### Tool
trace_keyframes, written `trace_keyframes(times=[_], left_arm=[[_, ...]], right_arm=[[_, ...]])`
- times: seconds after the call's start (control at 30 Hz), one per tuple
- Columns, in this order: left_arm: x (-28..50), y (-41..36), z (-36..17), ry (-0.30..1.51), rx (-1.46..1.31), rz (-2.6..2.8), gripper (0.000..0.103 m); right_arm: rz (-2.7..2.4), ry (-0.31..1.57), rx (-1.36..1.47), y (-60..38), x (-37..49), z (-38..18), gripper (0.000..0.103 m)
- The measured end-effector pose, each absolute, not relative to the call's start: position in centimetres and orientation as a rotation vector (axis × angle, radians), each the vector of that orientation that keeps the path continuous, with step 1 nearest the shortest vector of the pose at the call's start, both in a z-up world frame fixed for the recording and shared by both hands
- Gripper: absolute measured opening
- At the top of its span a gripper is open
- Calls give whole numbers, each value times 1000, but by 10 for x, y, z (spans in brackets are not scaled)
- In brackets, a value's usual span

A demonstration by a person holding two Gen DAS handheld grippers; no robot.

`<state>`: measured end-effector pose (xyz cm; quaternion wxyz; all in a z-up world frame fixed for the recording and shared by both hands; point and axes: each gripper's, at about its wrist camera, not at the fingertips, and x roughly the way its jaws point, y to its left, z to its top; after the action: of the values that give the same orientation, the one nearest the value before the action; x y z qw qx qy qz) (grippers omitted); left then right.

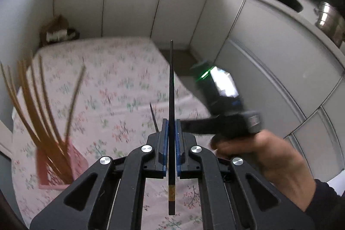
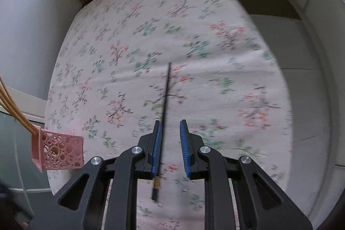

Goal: Organize utensils
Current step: 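Lift both black chopsticks upright and carry them over the pink holder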

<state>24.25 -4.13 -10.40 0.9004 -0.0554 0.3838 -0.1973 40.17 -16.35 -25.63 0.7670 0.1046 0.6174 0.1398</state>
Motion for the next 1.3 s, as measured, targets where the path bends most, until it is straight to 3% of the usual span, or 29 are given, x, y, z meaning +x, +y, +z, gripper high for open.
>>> trace_keyframes(times=[0.33,0.47,0.77,1.3], left_arm=[[235,-17,-89,731,-113,-378,5],[236,-11,-90,705,-113,-375,5],[230,17,-75,625,-153,-353,5],[222,59,-63,476,-220,-268,5]], right_arm=[[250,1366,115,-128,417,-279,19],[212,1357,60,-119,419,-283,6],[266,1056,261,-138,396,-185,5],[308,755,166,-136,351,-113,5]])
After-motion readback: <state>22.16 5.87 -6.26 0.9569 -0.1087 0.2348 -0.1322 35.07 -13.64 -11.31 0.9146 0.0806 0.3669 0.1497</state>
